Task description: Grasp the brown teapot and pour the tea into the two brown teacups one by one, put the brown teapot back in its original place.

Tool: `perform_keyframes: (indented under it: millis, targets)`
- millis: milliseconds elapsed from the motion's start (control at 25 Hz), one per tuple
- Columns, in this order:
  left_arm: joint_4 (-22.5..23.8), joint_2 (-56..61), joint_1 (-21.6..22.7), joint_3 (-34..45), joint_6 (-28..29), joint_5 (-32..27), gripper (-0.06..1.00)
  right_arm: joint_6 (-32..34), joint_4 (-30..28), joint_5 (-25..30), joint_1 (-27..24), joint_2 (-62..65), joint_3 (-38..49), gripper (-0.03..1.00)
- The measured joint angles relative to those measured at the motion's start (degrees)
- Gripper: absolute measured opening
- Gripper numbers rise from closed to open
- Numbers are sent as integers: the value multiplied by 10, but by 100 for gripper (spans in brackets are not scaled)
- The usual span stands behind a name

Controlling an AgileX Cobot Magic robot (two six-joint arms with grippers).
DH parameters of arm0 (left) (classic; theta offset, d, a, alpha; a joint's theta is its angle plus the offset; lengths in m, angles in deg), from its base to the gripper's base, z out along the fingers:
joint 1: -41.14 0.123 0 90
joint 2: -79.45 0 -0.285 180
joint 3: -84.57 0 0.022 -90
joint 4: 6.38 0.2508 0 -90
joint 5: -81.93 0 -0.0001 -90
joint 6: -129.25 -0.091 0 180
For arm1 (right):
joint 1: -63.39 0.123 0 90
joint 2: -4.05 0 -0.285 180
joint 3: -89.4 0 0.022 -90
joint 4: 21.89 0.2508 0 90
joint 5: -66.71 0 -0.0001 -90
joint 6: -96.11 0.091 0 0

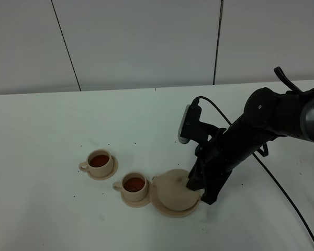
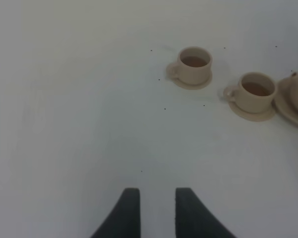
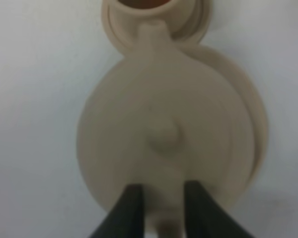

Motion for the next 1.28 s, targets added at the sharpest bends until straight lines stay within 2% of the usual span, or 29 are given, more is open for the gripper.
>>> perform_keyframes:
  millis: [120, 240, 720, 960, 1280]
  targets:
    - [0, 0, 0, 0, 0, 0, 24, 0, 2, -1, 0, 0, 0, 31]
    - [0, 0, 0, 0, 0, 0, 24, 0, 5, -1, 0, 0, 0, 33]
    - [0, 0, 0, 0, 0, 0, 24, 7, -1, -1, 0, 28, 0, 34]
    - [0, 0, 0, 0, 0, 0, 24, 46, -15, 2, 0, 62, 0, 34]
    - [0, 0, 0, 0, 0, 0, 24, 103, 4, -17, 0, 123, 0, 31]
